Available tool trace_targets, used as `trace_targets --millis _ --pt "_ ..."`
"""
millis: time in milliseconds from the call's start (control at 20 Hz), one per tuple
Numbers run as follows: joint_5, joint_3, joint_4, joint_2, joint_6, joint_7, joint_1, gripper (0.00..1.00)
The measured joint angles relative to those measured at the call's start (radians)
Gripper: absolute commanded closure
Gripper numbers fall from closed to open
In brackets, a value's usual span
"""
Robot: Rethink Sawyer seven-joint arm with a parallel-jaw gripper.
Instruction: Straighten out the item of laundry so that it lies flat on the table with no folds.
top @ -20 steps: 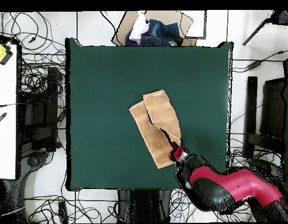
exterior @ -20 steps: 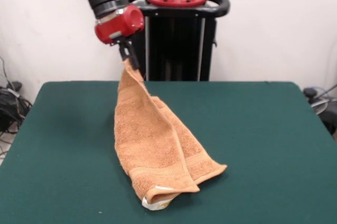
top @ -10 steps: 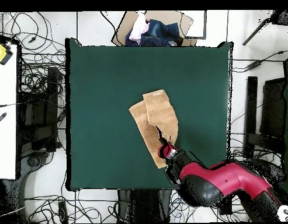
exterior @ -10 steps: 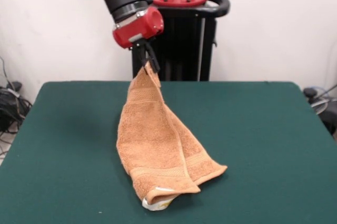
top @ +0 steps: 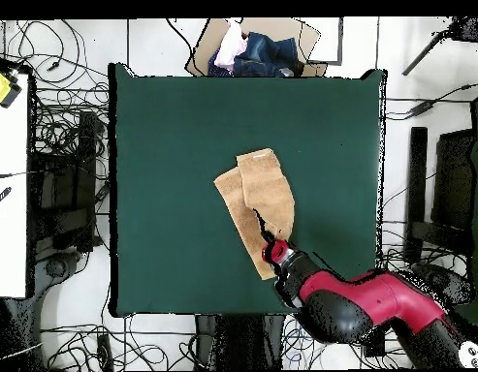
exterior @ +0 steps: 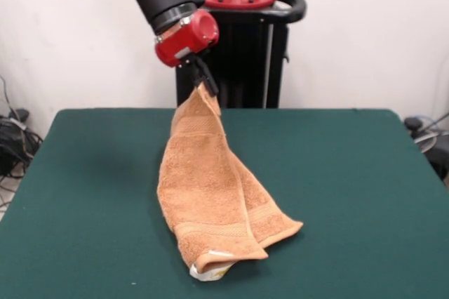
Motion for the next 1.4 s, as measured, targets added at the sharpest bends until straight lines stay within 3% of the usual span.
trace_targets --millis 300,500,850,1100,1400 --pt "0.130 -0.002 0.003 0.108 0.000 0.000 -0.058 1.00" --pt "0.281 -0.012 0.004 0.213 0.035 0.000 -0.104 1.00" --pt "0.512 -0.058 0.003 0.350 0.230 0.000 -0.123 1.00" --pt "0.574 -0.086 -0.009 0.410 0.352 0.000 -0.119 1.00" --pt "0.580 -0.121 -0.041 0.466 0.431 0.000 -0.116 1.00"
